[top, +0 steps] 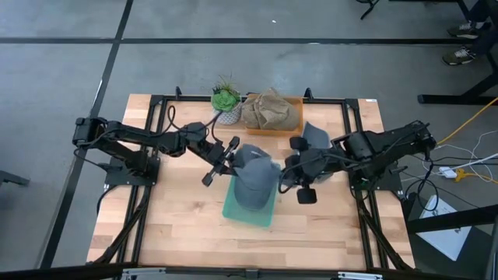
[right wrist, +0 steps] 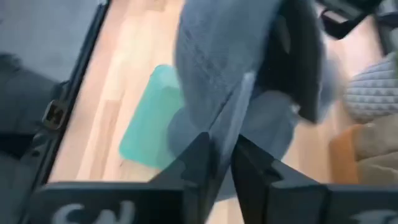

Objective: Pick & Place hat
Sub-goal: Put the bottom blue cap into the green bin

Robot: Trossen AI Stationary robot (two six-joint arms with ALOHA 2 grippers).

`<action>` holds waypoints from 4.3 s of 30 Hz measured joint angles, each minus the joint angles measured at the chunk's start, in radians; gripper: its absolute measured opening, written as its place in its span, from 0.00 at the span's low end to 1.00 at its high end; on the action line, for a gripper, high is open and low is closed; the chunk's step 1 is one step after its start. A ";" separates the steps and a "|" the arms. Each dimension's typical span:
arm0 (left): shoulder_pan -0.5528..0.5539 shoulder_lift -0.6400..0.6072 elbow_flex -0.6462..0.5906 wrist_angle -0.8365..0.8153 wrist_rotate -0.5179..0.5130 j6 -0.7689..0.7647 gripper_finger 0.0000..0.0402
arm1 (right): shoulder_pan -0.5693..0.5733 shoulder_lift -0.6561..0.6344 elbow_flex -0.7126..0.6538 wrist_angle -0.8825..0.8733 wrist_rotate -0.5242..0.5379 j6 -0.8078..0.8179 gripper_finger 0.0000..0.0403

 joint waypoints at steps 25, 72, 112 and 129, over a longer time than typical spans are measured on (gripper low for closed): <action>0.010 0.009 0.276 -0.495 0.009 -0.245 0.06 | 0.000 -0.003 0.000 -0.554 0.448 0.327 0.41; -0.053 0.225 0.684 -1.214 0.003 0.134 0.05 | 0.000 -0.017 0.000 -0.593 0.532 0.324 0.40; -0.061 0.362 0.683 -1.244 -0.172 0.385 0.05 | 0.000 -0.017 0.000 -0.585 0.536 0.336 0.40; 0.044 0.426 0.683 -1.153 -0.219 0.231 0.14 | 0.000 -0.017 0.000 -0.587 0.535 0.353 0.40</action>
